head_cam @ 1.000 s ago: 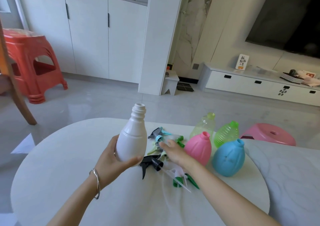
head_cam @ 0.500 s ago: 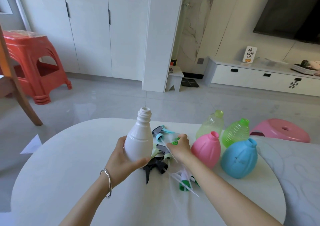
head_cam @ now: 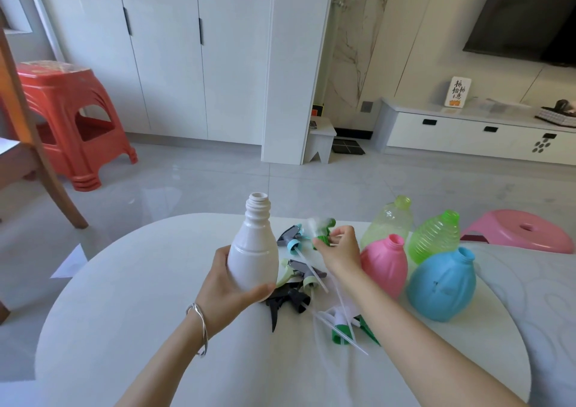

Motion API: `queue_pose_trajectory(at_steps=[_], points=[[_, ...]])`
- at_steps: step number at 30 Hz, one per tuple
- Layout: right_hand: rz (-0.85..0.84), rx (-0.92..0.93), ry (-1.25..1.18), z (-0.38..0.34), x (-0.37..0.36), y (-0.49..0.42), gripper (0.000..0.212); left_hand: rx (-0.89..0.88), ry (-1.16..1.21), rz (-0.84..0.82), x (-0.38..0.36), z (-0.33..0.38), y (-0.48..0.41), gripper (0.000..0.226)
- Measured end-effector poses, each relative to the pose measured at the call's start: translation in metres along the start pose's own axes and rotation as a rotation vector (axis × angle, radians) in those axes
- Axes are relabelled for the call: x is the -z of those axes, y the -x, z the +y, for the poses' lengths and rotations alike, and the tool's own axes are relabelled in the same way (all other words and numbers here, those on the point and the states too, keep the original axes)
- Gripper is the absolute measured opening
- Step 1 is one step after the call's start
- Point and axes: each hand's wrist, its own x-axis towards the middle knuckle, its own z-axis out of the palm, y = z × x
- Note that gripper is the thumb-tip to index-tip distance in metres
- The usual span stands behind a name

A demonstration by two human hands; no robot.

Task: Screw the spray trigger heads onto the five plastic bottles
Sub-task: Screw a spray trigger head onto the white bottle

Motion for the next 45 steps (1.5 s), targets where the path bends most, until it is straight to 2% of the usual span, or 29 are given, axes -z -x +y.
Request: queue_pose_trajectory(at_steps=[2, 6, 11, 19, 23, 32, 39, 45], points=[[-0.016, 0.054, -0.241, -0.016, 0.010, 0.005, 0.034, -0.020, -0.004, 0.004, 0.001, 0.001, 0.002, 0.077], [-0.154, 0.072, -0.670, -0.051, 0.032, 0.022, 0.023, -0.058, -0.004, 0.013, 0.007, 0.003, 0.010, 0.074], [-0.320, 0.106, -0.979, -0.090, 0.057, 0.044, 0.031, -0.051, -0.021, 0.019, 0.015, 0.008, 0.023, 0.080], [-0.181, 0.399, -0.922, -0.136, 0.079, 0.074, 0.044, -0.038, -0.051, 0.021, 0.025, 0.024, 0.035, 0.082], [-0.099, 0.413, -1.034, -0.150, 0.089, 0.080, 0.051, -0.022, -0.051, 0.016, 0.029, 0.024, 0.041, 0.079], [0.035, 0.437, -1.096, -0.165, 0.094, 0.087, 0.048, -0.006, -0.088, 0.013, 0.034, 0.022, 0.050, 0.081], [0.015, 0.421, -1.038, -0.159, 0.080, 0.090, 0.048, -0.028, -0.109, 0.004, 0.033, 0.027, 0.053, 0.084], [-0.213, 0.401, -0.824, -0.135, 0.060, 0.096, 0.040, -0.083, -0.051, -0.003, 0.027, 0.038, 0.053, 0.081]])
